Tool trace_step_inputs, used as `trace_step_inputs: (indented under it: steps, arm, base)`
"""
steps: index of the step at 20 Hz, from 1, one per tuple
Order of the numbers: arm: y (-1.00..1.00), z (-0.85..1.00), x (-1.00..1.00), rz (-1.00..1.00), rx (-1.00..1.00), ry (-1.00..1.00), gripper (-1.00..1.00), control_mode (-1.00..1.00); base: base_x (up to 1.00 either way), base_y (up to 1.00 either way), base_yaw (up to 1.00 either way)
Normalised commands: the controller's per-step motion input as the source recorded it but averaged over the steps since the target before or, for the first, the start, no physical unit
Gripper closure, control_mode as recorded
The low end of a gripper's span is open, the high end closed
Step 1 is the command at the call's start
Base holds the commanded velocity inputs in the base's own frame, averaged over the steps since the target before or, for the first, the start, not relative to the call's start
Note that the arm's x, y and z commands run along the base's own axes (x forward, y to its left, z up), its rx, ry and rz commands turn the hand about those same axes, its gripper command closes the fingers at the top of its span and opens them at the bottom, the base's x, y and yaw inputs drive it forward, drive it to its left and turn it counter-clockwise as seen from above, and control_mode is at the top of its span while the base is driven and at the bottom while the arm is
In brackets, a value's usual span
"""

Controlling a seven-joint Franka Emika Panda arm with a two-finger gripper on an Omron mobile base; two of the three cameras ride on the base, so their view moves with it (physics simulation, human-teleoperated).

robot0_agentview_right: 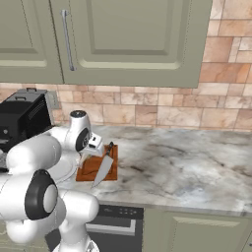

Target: Pick up the knife from the drawer and place it on the cutting board. Then place the meat from the plate to the cutting board.

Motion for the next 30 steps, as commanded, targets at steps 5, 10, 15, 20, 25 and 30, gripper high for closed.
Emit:
trace_step_inputs:
  steps: [5, 10, 15, 20, 25, 30]
  arm:
    - [-0.14, -0.01, 0.36, 0.0, 0.0, 0.01, 1.0, -1.0]
    - [0.0, -0.1, 0.14, 0.0, 0.0, 0.0, 1.0, -1.0]
    - [0.0, -0.25, 0.0, 0.0, 0.0, 0.02, 1.0, -1.0]
    - [0.0, -0.19, 0.0, 0.0, 0.0, 0.01, -1.0, -1.0]
    - [0.0, 0.0, 0.0, 0.0, 0.0, 0.0, -1.0, -1.0]
    - [0.0, 0.08, 0.0, 0.0, 0.0, 0.0, -1.0, -1.0]
  base:
    - [0.0, 0.0, 0.0]
    - [0.0, 0.0, 0.0]
    - [0.0, 0.0, 0.0]
    - [0.0, 0.0, 0.0]
    - [0.0, 0.0, 0.0]
    - [0.0, 0.0, 0.0]
